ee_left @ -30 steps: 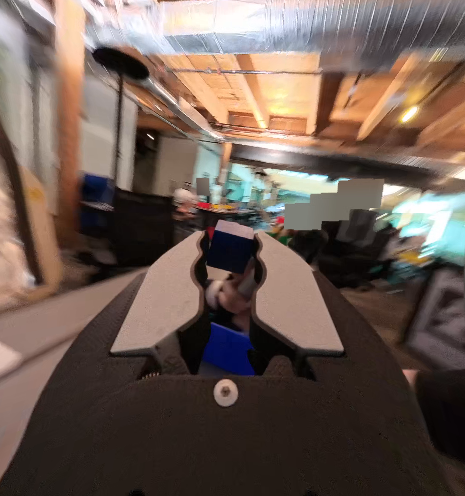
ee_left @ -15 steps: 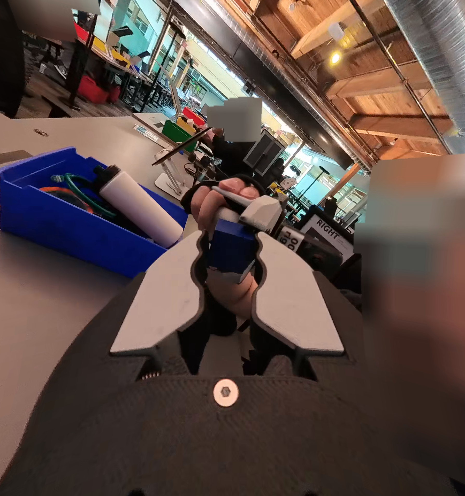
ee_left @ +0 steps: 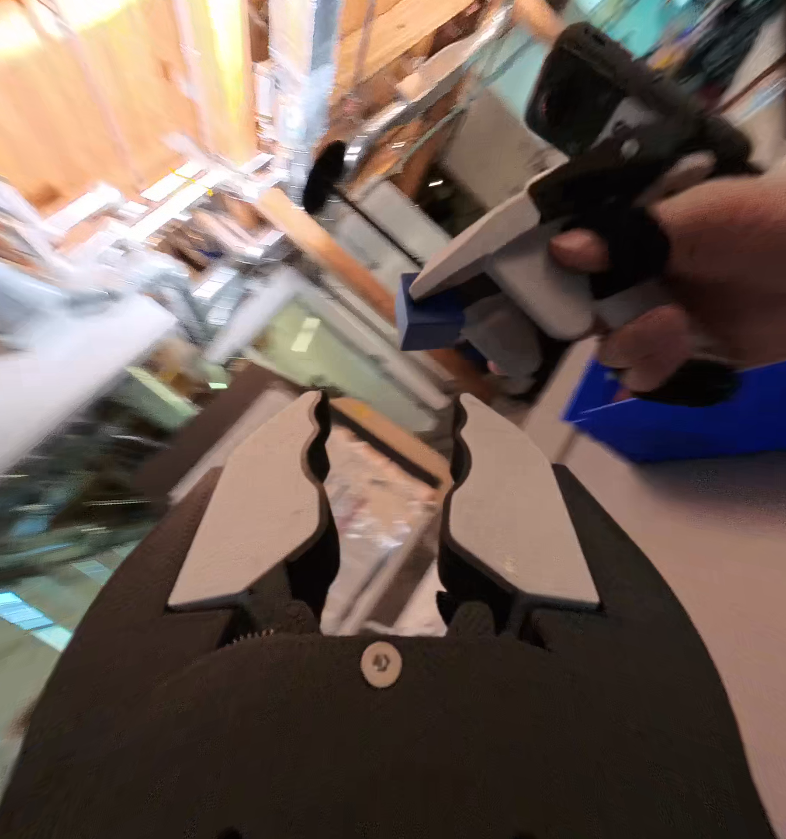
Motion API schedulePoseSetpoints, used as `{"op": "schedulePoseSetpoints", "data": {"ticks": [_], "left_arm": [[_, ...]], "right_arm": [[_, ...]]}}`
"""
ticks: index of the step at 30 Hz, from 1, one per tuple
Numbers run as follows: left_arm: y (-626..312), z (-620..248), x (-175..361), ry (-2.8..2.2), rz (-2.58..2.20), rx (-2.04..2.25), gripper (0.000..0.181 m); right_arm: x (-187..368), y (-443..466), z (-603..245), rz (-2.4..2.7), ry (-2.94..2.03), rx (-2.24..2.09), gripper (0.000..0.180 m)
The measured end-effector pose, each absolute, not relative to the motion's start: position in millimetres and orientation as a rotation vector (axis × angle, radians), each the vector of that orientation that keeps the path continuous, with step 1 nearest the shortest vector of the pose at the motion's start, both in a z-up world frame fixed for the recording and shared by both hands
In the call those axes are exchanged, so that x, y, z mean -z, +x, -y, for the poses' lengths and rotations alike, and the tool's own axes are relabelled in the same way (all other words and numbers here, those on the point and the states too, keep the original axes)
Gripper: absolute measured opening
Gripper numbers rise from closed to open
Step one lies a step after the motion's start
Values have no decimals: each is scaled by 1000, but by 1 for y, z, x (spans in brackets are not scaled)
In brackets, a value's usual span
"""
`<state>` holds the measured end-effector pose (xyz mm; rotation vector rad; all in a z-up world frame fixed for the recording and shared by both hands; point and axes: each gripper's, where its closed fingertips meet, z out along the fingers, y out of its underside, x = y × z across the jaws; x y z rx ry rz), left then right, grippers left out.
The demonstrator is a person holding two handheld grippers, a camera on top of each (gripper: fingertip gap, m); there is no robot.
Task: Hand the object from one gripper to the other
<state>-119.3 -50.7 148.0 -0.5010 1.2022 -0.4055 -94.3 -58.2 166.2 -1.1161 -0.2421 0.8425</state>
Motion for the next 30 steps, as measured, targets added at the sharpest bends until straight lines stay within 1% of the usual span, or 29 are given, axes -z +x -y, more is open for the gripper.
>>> {"op": "schedulePoseSetpoints", "data": {"ticks": [2,3,6,8,9,12,13,16,19,21,24,26,28,29,30], "left_arm": [[-116,58,-145,-441,-1164,334,41],[-113,64,-141,-440,-1182,361,39],[-111,67,-140,-465,-1177,402,46],[-114,65,-144,-456,-1147,381,50],[-114,67,-143,-446,-1154,381,48],[-118,68,-147,-407,-1122,337,30],[-119,68,-148,-390,-1120,326,27],[-120,63,-149,-435,-1132,347,27],[-120,57,-149,-542,-1183,479,26],[-120,53,-147,-640,-1248,609,26],[-120,54,-137,-797,-1386,845,26],[-121,56,-131,-893,-1457,1006,26],[-123,59,-125,-962,-1522,1126,26],[-123,60,-121,-991,-1553,1163,26],[-125,61,-117,-1014,-1590,1190,26]], "right_arm": [[-166,-103,58,203,-1065,-1048,30],[-168,-107,60,186,-1021,-1147,30],[-166,-117,60,152,-980,-1316,29],[-161,-124,57,166,-996,-1323,29],[-159,-127,55,174,-1010,-1317,29],[-159,-131,57,187,-993,-1343,29],[-159,-133,58,196,-998,-1351,29],[-158,-132,56,224,-1043,-1287,31],[-161,-119,57,316,-1063,-1009,43],[-164,-110,63,429,-1056,-696,50],[-159,-105,71,656,-1036,-70,48],[-149,-107,73,816,-1005,358,41],[-144,-120,78,943,-888,654,34],[-137,-126,76,1011,-878,748,39],[-131,-132,72,1063,-886,805,47]]}}
